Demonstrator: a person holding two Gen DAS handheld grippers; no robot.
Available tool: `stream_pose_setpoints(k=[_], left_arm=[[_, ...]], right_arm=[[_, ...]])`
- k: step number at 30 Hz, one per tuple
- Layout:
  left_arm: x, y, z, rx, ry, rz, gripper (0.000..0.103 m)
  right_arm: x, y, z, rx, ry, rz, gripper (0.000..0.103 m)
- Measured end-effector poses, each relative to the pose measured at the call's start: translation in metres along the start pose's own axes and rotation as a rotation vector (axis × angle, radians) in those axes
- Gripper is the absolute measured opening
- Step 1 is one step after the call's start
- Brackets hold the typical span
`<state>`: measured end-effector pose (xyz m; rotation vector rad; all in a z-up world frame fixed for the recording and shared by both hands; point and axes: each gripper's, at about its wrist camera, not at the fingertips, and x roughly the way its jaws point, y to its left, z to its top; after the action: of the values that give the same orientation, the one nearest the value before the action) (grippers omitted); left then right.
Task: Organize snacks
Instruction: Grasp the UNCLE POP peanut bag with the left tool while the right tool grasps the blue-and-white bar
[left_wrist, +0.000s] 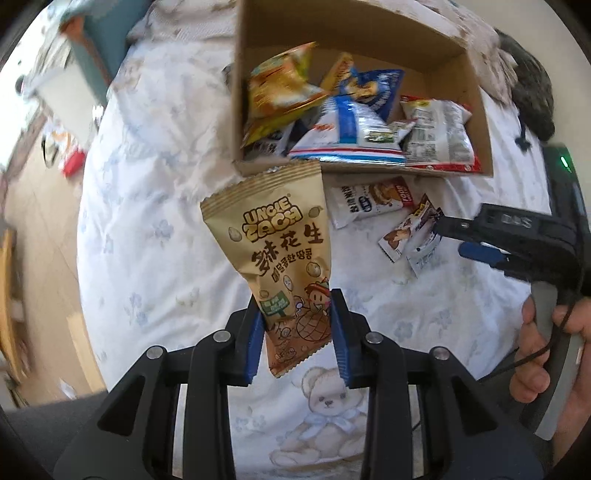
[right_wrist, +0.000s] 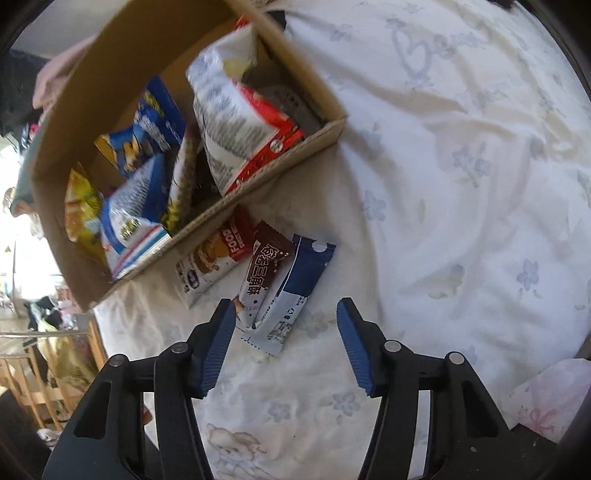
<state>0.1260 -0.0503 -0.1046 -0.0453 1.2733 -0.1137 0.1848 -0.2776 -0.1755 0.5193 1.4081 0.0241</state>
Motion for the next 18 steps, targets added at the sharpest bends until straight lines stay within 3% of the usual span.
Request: stream_pose_setpoints(k=[6, 10, 12, 14, 18], left_arm=[[0.005, -0.012, 0.002, 0.055, -0.013, 0.036, 0.029], [0.003, -0.009, 0.004, 0.039, -0.014, 0.020, 0.029], [0.004, -0.008, 0.005, 0.035, -0.015, 0.019, 0.029], [0.005, -0.008, 0.007, 0.030, -0.014, 0.016, 0.029], [0.007, -0.005, 0.008, 0.025, -0.015, 0.018, 0.029]], right_arm=[[0.020, 0.010, 0.004, -0.022, 0.034, -0.072, 0.051], [0.028, 0.011, 0.004, -0.052, 0.036, -0.122, 0.051], [0.032, 0.010, 0.002, -0.079, 0.041, -0.161, 0.041], [0.030, 0.009, 0.001, -0.109, 0.038, -0.186, 0.038], [0.024, -0.001, -0.007, -0.140, 0.037, -0.185, 0.024]])
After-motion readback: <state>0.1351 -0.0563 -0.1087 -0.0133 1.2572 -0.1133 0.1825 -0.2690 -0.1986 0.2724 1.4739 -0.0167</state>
